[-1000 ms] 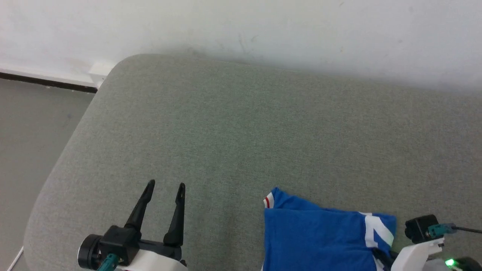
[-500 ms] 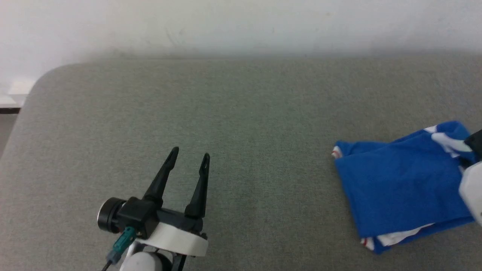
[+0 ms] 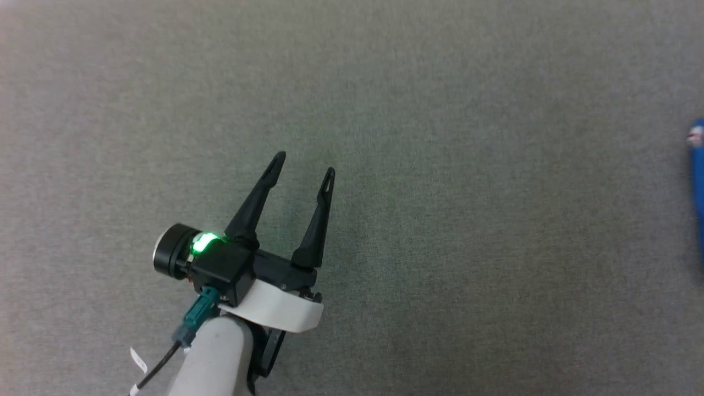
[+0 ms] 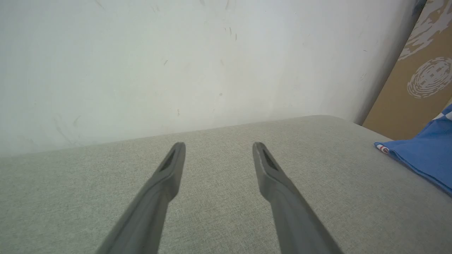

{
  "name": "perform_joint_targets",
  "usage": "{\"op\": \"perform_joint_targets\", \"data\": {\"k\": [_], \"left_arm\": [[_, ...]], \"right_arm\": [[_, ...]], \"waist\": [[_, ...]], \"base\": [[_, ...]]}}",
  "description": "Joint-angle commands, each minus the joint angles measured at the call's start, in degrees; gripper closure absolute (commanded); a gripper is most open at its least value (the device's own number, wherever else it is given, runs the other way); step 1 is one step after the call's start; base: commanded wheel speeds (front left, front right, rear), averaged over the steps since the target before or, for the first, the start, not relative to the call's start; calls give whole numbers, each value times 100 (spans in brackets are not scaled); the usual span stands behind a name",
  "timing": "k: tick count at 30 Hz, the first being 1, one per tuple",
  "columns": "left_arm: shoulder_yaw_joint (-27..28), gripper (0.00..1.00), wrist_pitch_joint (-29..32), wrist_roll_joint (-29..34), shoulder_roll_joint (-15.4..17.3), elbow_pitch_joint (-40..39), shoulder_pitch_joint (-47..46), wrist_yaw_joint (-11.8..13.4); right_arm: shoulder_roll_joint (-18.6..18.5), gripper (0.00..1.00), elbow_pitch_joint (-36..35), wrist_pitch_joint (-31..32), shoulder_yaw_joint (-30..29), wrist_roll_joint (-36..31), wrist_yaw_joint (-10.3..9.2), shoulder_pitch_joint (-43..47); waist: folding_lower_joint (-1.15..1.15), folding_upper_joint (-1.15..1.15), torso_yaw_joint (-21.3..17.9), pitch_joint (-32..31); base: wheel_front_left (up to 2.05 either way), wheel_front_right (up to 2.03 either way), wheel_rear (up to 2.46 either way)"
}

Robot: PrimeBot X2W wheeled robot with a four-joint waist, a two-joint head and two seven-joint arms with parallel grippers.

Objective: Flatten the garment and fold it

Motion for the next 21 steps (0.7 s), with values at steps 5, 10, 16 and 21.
{"op": "perform_joint_targets", "data": {"k": [5, 10, 16, 21], "left_arm": [[-24, 0, -27, 65, 14, -58, -251, -46], [-5, 0, -27, 48, 11, -85, -299, -51], [15, 0, -27, 20, 7, -29, -297, -48], [103, 0, -27, -56, 2, 62, -195, -38]], "right_arm": [[-131, 100, 1047, -762, -594, -262, -14, -432], [-19, 100, 1605, -1228, -954, -578, -14, -694], [178, 0, 2013, -1469, -1203, -849, -14, -904], [336, 0, 2075, -1550, -1196, -1070, -14, -1128]], "waist": [[-2, -1, 10, 918], [-2, -1, 111, 1044], [-2, -1, 147, 978], [-2, -1, 81, 594]], "base": [[0, 0, 0], [0, 0, 0], [0, 0, 0], [0, 0, 0]]}}
